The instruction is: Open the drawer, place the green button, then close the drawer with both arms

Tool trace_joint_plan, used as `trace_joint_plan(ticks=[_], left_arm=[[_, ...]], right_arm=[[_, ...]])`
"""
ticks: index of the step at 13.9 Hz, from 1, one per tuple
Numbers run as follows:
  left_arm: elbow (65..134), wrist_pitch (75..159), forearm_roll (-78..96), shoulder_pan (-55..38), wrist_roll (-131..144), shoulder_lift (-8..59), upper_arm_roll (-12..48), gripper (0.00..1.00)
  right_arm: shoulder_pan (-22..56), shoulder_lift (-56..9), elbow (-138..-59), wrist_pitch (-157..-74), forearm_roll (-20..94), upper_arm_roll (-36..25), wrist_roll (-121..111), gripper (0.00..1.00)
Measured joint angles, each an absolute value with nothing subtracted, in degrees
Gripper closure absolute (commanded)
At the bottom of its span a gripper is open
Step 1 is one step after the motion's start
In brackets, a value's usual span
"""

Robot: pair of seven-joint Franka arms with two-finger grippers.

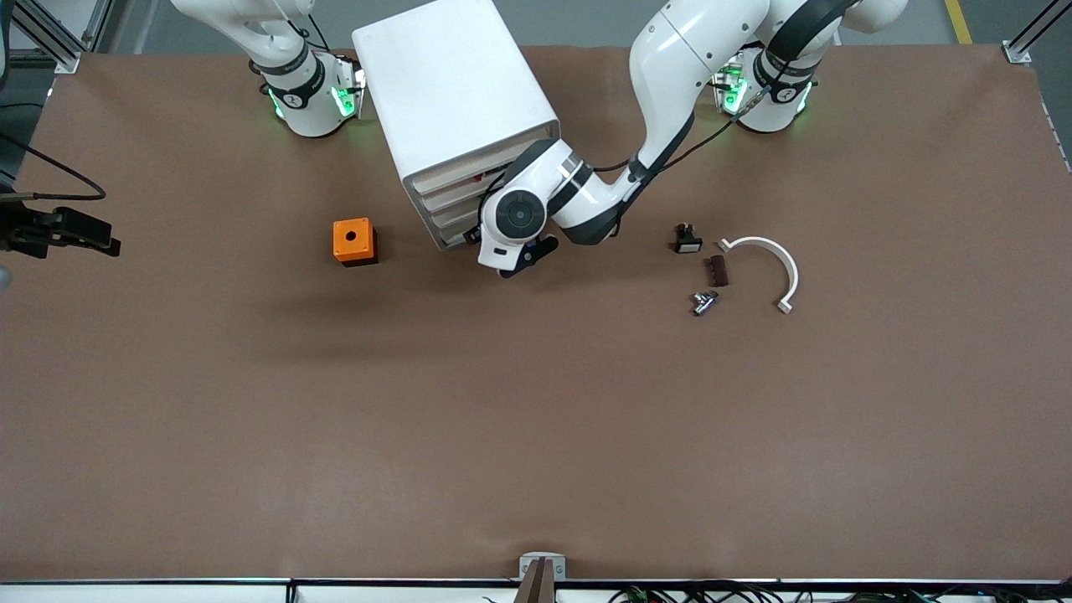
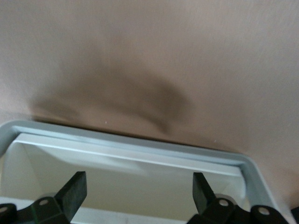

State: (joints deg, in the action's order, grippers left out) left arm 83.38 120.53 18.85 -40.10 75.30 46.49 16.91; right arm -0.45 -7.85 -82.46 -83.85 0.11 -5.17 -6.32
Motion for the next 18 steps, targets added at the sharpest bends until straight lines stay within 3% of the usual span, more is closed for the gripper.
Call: trace_joint_plan(ticks=[7,18], left_arm=[[82.11,118.16,5.37,-31.41,75.24,40.17,16.76,0.0],[80.47,90.18,1.23,-9.39,49.32,18.41,16.54,0.0]], right_arm=[[-0.55,-6.81,-82.07,-79.71,0.12,-5.18,-6.32,0.0],[0.95,-3.86,-83.13,-79.14,0.09,-4.87,-6.32,0.0]])
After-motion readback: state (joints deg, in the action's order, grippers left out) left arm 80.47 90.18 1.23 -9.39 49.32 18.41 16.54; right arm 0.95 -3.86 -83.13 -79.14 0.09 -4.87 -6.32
